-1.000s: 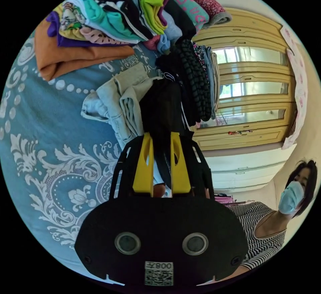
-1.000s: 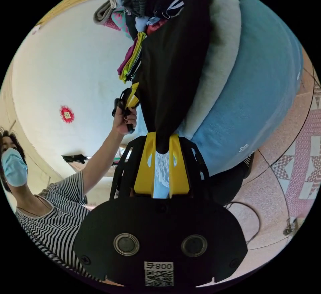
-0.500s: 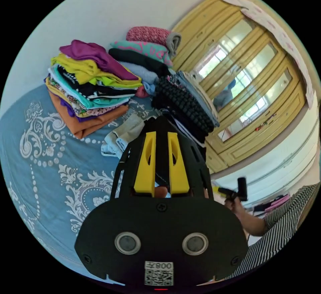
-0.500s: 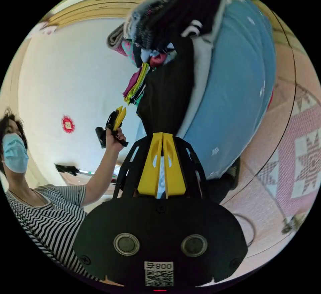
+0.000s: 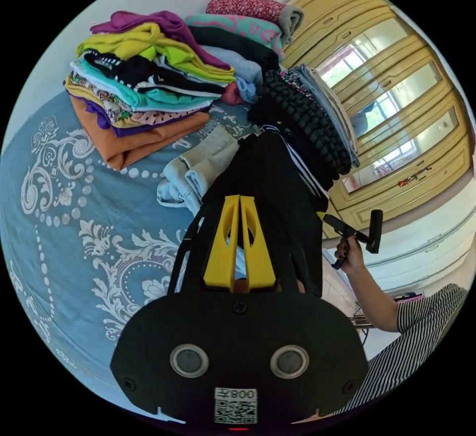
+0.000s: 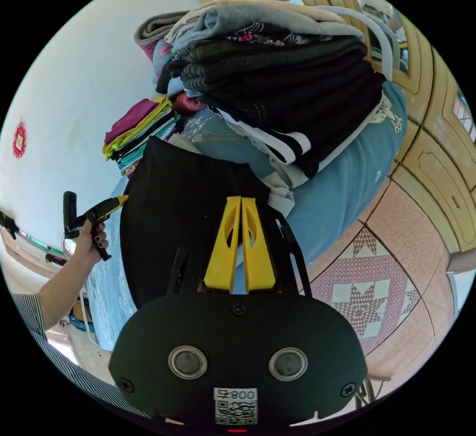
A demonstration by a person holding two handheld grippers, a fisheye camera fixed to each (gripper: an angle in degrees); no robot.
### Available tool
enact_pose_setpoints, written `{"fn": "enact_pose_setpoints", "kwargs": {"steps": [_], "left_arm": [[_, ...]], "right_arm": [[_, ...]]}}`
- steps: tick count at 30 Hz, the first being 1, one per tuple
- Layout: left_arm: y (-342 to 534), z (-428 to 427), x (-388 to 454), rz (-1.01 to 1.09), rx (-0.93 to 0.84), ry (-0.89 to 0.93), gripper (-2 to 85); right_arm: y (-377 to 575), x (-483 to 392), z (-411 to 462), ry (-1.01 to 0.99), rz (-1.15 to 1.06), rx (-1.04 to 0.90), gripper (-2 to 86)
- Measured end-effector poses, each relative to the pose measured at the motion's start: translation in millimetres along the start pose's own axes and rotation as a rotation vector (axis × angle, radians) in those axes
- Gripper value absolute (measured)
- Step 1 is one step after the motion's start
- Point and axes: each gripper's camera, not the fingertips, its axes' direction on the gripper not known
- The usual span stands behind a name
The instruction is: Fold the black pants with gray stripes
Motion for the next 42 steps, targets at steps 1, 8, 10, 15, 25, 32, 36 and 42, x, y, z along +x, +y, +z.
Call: {"fn": "enact_pose_setpoints", "kwargs": {"steps": [1,8,10,15,25,32,36,42], "left_arm": [[4.9,3.1,3.8,0.023,0.0,-0.011,0.2],[28.7,35.2,-4.3,-0.019,-0.054,-0.001,0.1],[32.0,33.1,4.2,0.013,-0.035,-0.025,0.1],[37.4,33.0,23.0,0.085,0.004,-0.126,0.2],[70.2,59.6,77.6,0.315,-0.082,-0.452,0.2],[101.3,5.9,109.6,0.268,0.033,-0.252,0.2],[140.5,-10.0,127.1,0.28,-0.005,-0.277,0.5],[200.6,-5.3,136.9,0.23,-0.261,-0.321,1.2]], "right_arm": [[7.0,-16.8,-10.5,-0.013,-0.036,0.017,0.0],[72.7,-136.2,-9.1,-0.144,-0.323,-0.146,0.0],[84.5,-156.4,-2.9,-0.093,-0.333,-0.179,0.0],[68.4,-220.2,-32.9,-0.086,-0.441,-0.035,0.0],[52.5,-337.5,35.4,0.149,-0.611,-0.173,0.2],[55.8,-364.4,7.3,0.037,-0.554,-0.184,0.7],[47.8,-376.9,-47.1,0.045,-0.538,0.01,2.6],[-4.2,-400.5,-112.7,0.21,-0.51,0.304,7.8]]}}
